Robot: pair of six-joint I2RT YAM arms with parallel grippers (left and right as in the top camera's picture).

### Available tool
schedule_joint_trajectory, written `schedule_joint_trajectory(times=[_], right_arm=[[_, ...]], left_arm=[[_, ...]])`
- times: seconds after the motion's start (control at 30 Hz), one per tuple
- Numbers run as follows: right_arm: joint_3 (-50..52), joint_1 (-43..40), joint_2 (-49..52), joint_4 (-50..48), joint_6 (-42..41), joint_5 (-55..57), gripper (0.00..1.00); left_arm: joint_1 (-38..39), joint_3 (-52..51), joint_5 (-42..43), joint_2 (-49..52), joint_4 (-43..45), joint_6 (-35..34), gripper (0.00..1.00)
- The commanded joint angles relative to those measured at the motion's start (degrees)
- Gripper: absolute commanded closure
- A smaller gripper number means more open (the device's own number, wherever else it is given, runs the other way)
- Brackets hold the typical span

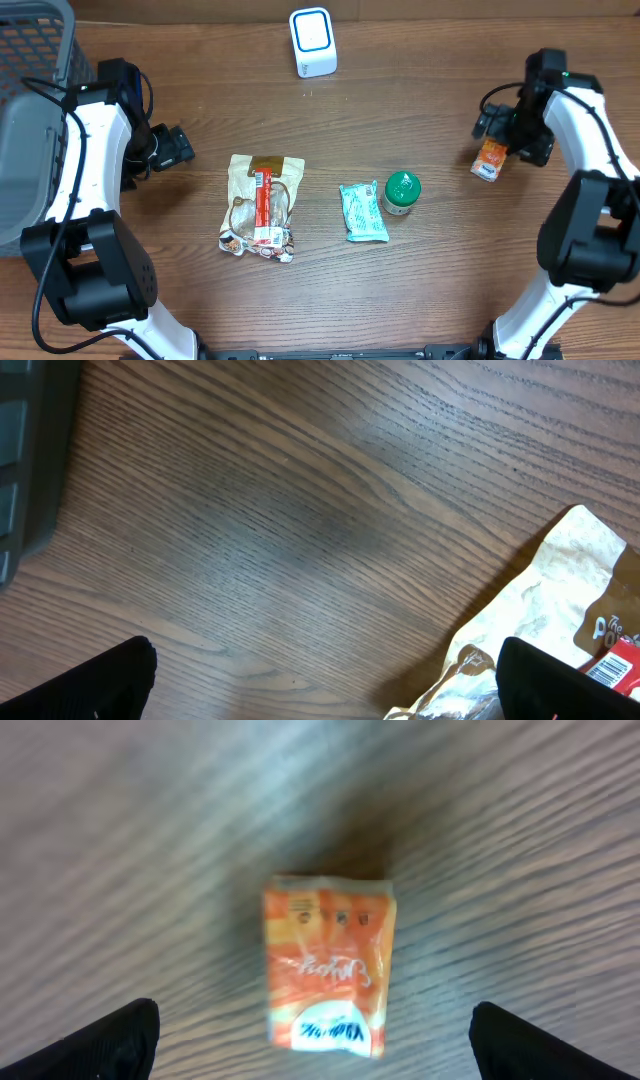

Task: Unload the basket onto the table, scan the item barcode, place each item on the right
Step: 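Lower the orange packet onto the table's right side and release, then move the right gripper left over the green-capped bottle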

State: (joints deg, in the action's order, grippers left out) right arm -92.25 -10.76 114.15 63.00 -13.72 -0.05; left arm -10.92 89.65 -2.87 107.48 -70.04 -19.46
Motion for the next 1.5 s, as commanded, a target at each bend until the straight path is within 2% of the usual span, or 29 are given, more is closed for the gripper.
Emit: schedule_joint_trajectory(times=[0.0,0.83,0.93,1.27,1.47], right_arm=[[-4.26,-0.20,-8.76,0.74,-0.22,-2.62,0.00],[-4.15,-0.17,-10.95,1.36,-0.28,-2.89,0.00],[-3.85,-0.17,-10.95,2.84,-2.34,-5.29,0.00],[2.97,1.60,-10.91,6.80,-2.86,-7.80,0.00],[7.26,4.35,-10.91,5.49,-3.08,-8.02,0.00]], left_arm=[[-0.31,0.83,-0.50,-1.09,0.07,0.20,0.00],[-0.31,0.83,-0.50,-1.09,0.04,0.20,0.00],[-0.31,0.83,-0.50,-1.09,0.04,0.20,0.00],[-0.31,0.83,-0.50,-1.09,0.07,0.20,0.00],[-0.31,0.83,-0.50,-1.09,0.07,0.20,0.00]])
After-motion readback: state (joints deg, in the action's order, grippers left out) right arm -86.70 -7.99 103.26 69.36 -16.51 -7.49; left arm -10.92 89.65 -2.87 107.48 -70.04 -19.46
